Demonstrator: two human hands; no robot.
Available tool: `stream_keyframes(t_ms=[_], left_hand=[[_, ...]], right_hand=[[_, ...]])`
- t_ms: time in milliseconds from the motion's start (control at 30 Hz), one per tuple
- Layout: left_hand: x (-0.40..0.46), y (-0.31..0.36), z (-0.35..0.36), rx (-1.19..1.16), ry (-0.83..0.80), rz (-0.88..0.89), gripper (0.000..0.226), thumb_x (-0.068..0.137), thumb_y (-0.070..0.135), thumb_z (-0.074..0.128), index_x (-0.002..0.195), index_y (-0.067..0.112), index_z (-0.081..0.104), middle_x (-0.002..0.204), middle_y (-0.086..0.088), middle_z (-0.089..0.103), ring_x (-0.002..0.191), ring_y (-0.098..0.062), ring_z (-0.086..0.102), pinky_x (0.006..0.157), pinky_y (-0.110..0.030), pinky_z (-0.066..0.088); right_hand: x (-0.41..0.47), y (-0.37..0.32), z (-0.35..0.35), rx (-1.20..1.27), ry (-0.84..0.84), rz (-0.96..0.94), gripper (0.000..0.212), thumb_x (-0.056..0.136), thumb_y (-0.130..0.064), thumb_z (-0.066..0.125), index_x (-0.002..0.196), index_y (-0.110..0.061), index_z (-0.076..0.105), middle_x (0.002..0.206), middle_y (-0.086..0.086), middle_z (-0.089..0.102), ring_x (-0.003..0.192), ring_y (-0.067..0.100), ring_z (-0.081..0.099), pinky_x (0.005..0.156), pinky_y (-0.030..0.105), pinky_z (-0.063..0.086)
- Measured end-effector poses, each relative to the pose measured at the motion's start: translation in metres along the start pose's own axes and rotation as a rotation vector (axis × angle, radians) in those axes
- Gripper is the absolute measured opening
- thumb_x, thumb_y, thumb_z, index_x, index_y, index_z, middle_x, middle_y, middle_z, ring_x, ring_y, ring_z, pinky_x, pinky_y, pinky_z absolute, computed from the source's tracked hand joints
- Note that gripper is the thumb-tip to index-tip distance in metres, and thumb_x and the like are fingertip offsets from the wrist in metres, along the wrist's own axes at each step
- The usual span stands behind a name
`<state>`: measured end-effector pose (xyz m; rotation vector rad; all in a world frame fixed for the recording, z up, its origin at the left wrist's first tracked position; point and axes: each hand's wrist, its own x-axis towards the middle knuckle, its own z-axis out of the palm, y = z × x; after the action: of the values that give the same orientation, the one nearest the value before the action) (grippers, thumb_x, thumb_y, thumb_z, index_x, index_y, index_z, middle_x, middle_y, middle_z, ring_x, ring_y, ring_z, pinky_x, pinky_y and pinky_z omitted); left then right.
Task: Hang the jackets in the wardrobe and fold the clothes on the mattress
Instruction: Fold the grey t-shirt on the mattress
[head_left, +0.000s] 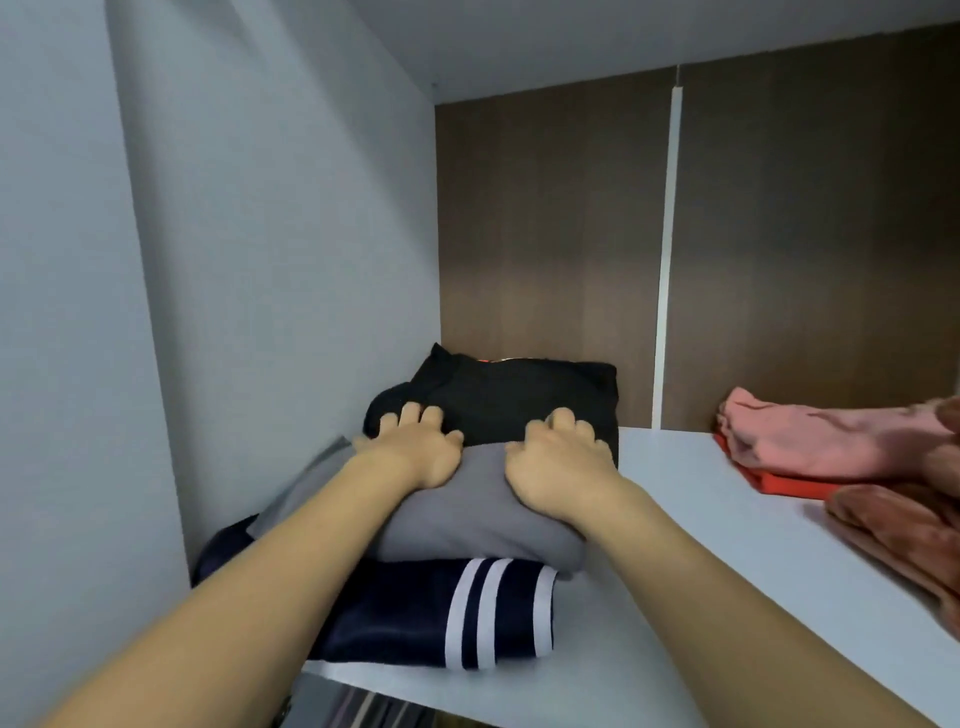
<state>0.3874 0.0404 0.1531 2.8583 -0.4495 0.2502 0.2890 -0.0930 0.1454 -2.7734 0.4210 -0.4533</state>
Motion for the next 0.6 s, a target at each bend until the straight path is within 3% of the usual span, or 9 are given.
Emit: stream_keyframes(t_ms=[67, 200, 400, 500, 600], left_hand=[[0.002, -0.009, 0.014, -0.113, -0.065, -0.045, 0.056, 0.101, 0.049, 0.026, 0.154, 0.031, 0.019, 0.163, 0.005, 0.007, 0.149, -0.028, 0.007, 0.115, -0.063, 0.012], [0.009, -0.011, 0.018, -0.115, -0.061, -0.022, 0.058, 0.101, 0.05, 0.025, 0.155, 0.033, 0.015, 0.163, 0.007, 0.004, 0.15, -0.027, 0.002, 0.116, -0.066, 0.002], [0.01, -0.014, 0.025, -0.12, -0.068, -0.027, 0.058, 0.101, 0.05, 0.025, 0.155, 0.034, 0.013, 0.163, 0.007, 0.002, 0.15, -0.027, 0.0, 0.115, -0.068, 0.004], [0.013, -0.01, 0.024, -0.12, -0.071, -0.027, 0.059, 0.099, 0.048, 0.027, 0.155, 0.033, 0.013, 0.163, 0.006, 0.002, 0.15, -0.028, 0.0, 0.114, -0.07, 0.006], [0.006, -0.005, 0.008, -0.085, -0.076, -0.028, 0.061, 0.1, 0.047, 0.028, 0.155, 0.028, 0.013, 0.163, 0.002, 0.004, 0.149, -0.03, 0.003, 0.113, -0.07, 0.009]], right_hand=[[0.0, -0.002, 0.01, -0.06, -0.074, -0.018, 0.051, 0.103, -0.036, 0.025, 0.147, -0.012, 0.028, 0.148, 0.008, 0.022, 0.136, 0.028, 0.022, 0.11, 0.045, 0.024], [0.004, 0.004, 0.019, -0.057, -0.093, -0.015, 0.056, 0.103, -0.039, 0.024, 0.153, -0.015, 0.015, 0.159, 0.003, 0.008, 0.145, 0.026, 0.007, 0.118, 0.047, 0.015], [0.007, 0.011, 0.031, -0.048, -0.139, 0.001, 0.062, 0.104, -0.044, 0.018, 0.158, -0.021, -0.002, 0.164, -0.001, -0.014, 0.15, 0.021, -0.014, 0.121, 0.043, -0.006], [0.012, 0.011, 0.032, -0.074, -0.166, -0.005, 0.062, 0.105, -0.043, 0.016, 0.157, -0.019, -0.006, 0.163, 0.004, -0.02, 0.15, 0.021, -0.017, 0.12, 0.041, -0.008], [0.006, 0.007, 0.015, -0.11, -0.193, 0.015, 0.065, 0.104, -0.047, 0.019, 0.157, -0.015, -0.001, 0.164, 0.007, -0.013, 0.151, 0.023, -0.01, 0.122, 0.042, -0.004]])
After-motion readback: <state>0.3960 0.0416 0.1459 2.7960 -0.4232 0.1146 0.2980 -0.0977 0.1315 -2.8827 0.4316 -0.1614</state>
